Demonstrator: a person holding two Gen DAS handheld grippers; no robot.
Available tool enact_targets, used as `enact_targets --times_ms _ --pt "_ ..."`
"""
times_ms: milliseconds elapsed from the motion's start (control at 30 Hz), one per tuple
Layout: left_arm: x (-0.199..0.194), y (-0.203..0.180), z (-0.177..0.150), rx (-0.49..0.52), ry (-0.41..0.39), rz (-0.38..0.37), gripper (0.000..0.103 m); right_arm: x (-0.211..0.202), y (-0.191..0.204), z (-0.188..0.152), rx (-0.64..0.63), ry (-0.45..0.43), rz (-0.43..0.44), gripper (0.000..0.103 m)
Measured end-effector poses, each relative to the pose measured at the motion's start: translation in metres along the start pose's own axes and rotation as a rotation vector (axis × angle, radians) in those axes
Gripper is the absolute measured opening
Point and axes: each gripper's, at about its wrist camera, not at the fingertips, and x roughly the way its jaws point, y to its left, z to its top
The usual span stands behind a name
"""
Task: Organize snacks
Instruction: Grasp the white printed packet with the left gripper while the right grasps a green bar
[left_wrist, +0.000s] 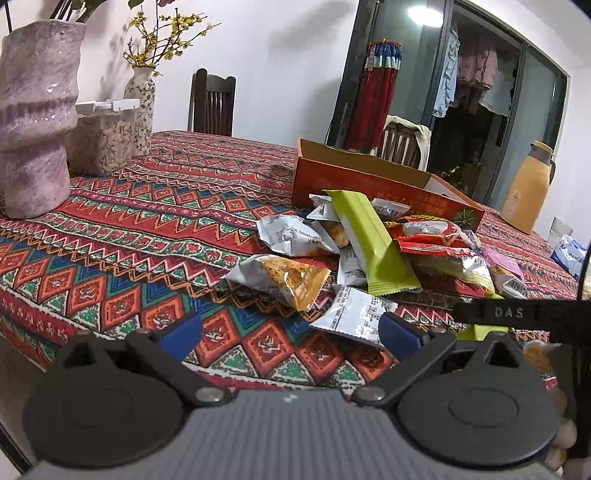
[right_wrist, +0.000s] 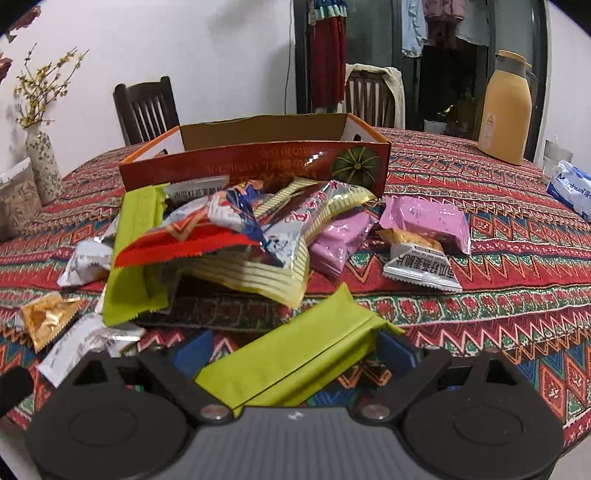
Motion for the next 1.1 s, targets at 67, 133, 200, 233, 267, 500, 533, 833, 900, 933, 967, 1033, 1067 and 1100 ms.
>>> enact_targets --times_ms 67,133,200,233,267,500,533,833,900,933,967,1033,1067,1100 --pt "-0.001 -0.001 0.000 0.001 0.001 -0.001 0.103 -0.003 -0.005 -0.004 -0.016 0.009 0.008 0.080" --pt "0.000 -0.001 0.000 0.003 0.002 -0.004 0.103 -0.006 -0.010 -0.009 -0.039 0.000 0.004 0.078" --pt "0.000 -0.003 0.000 0.007 0.004 -0.007 0.103 -0.011 -0.017 -0.012 -0.049 -0.007 0.006 0.076" --pt "0.000 -0.005 0.000 0.011 0.005 -0.010 0.103 -0.013 -0.020 -0.013 -0.054 -0.010 0.010 0.072" --pt "0.000 -0.007 -0.001 0.018 0.006 -0.015 0.103 -0.015 -0.023 -0.013 -0.060 -0.012 0.012 0.068" --pt "0.002 -0.017 -0.002 0.047 0.022 -0.049 0.103 -0.028 -0.029 -0.023 -0.132 -0.042 0.048 0.044" --pt "0.002 -0.017 -0.003 0.050 0.022 -0.050 0.103 -0.030 -0.029 -0.024 -0.137 -0.046 0.053 0.038" --pt "0.002 -0.040 -0.005 0.159 0.034 -0.085 0.103 -0.043 -0.032 -0.038 -0.114 -0.139 0.063 0.034" --pt "0.003 -0.045 -0.003 0.182 0.030 -0.080 0.103 -0.045 -0.035 -0.038 -0.099 -0.151 0.070 0.034" --pt "0.004 -0.049 -0.002 0.200 0.024 -0.080 0.102 -0.046 -0.037 -0.037 -0.095 -0.158 0.073 0.034" --pt "0.005 -0.052 0.000 0.213 0.020 -0.079 0.101 -0.047 -0.038 -0.037 -0.090 -0.164 0.074 0.034" --pt "0.009 -0.057 0.002 0.233 0.017 -0.077 0.094 -0.049 -0.041 -0.035 -0.080 -0.175 0.076 0.034" --pt "0.013 -0.060 0.004 0.247 0.018 -0.083 0.092 -0.050 -0.043 -0.035 -0.074 -0.183 0.078 0.034" --pt "0.017 -0.064 0.007 0.262 0.024 -0.091 0.087 -0.050 -0.044 -0.034 -0.070 -0.188 0.080 0.034"
